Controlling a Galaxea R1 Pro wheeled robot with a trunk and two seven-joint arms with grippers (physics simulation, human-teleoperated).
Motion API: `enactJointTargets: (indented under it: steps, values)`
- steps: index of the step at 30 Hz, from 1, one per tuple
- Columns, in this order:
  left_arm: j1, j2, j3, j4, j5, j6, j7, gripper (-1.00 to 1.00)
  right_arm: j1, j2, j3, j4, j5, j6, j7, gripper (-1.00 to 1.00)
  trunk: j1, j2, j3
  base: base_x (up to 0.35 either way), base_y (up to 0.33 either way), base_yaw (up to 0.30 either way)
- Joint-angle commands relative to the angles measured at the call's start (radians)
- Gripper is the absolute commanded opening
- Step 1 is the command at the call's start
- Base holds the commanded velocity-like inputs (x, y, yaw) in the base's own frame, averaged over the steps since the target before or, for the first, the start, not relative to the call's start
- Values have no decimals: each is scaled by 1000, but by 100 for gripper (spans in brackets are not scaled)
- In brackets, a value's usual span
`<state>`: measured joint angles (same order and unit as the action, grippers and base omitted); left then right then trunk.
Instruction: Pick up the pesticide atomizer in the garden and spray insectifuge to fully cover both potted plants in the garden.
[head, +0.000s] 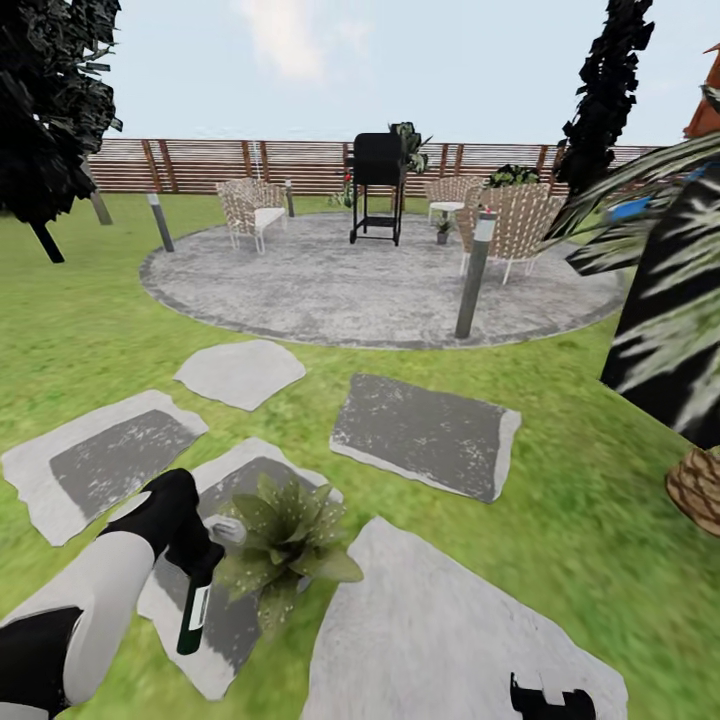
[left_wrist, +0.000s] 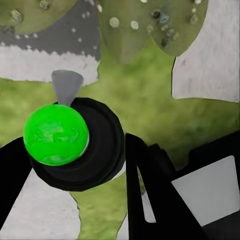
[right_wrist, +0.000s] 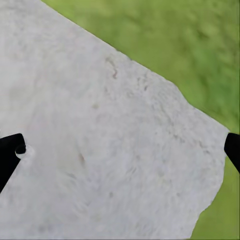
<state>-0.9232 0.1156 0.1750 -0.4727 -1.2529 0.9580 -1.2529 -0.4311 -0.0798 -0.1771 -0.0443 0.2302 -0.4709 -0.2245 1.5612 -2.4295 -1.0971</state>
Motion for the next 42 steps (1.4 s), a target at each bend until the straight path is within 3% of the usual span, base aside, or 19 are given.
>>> enactJointTargets:
  steps: [1, 10, 20, 42]
  values:
    - [0, -2, 6, -1, -11, 7, -10, -100, -1, 0, -7, 1, 11, -3, -4, 100, 0, 0, -1, 296, 204, 0]
    - [2, 5, 6, -1, -15, 6, -9, -100, -1, 0, -7, 1, 11, -3, -5, 100, 0, 0, -1, 138, 150, 22]
    - [3, 1, 7, -1, -17, 7, -8, -100, -1, 0, -7, 1, 11, -3, -5, 100, 0, 0, -1, -35, -22, 261]
    - [3, -5, 9, -4, -16, 10, -7, -100, -1, 0, -7, 1, 11, -3, -4, 100, 0, 0, -1, -85, -269, 43]
